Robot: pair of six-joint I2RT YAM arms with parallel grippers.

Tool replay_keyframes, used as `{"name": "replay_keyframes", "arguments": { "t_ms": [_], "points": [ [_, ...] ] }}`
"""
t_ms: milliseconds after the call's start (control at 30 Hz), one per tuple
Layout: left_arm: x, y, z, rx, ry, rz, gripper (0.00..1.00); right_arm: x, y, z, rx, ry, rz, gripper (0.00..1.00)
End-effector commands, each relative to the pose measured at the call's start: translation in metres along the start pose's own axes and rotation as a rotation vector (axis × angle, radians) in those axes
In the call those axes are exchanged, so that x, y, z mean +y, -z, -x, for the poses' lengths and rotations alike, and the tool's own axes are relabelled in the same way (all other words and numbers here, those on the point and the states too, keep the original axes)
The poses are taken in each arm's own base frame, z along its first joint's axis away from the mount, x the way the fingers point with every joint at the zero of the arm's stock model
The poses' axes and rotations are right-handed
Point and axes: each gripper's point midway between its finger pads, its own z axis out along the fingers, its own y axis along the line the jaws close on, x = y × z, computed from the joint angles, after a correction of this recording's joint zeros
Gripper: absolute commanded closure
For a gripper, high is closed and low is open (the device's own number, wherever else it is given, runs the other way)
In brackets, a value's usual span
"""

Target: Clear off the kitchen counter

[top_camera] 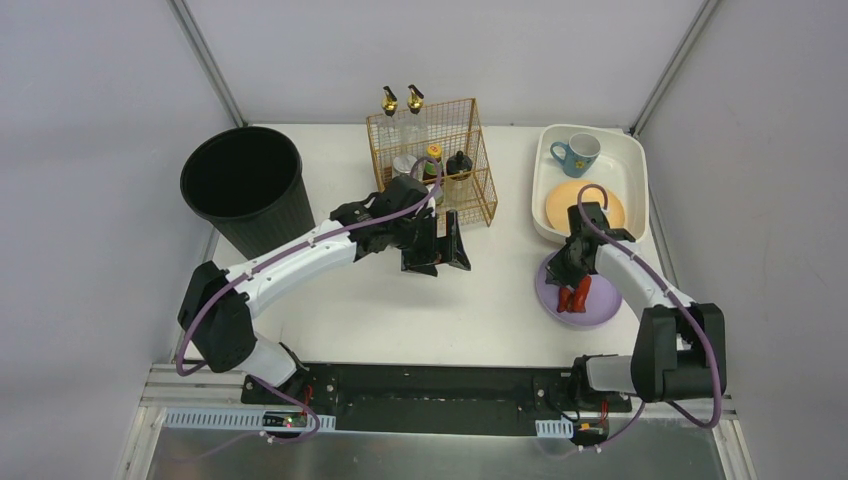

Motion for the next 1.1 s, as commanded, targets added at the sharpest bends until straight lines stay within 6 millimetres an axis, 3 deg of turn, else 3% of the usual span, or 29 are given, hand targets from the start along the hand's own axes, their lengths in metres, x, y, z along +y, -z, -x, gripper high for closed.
{"name": "replay_keyframes", "arguments": {
  "t_ms": [0,267,633,1067],
  "points": [
    [-0.008,0.015,0.013,-0.064,-0.011,-0.038,0.13,-0.008,-0.012,0.004,-0.038,-0.012,-0.058,1.0],
    [0.0,0.02,0.015,-0.076,0.002,-0.03,0.13,-0.01,-0.028,-0.011,-0.008,0.002,-0.081,1.0],
    [0.003,0.023,0.015,-0.084,0.01,-0.025,0.13,0.018,-0.031,-0.039,0.038,0.054,-0.016,1.0],
    [0.006,0.03,0.016,-0.106,0.015,-0.02,0.13,0.086,-0.022,-0.097,0.127,0.179,0.117,1.0]
  ]
}}
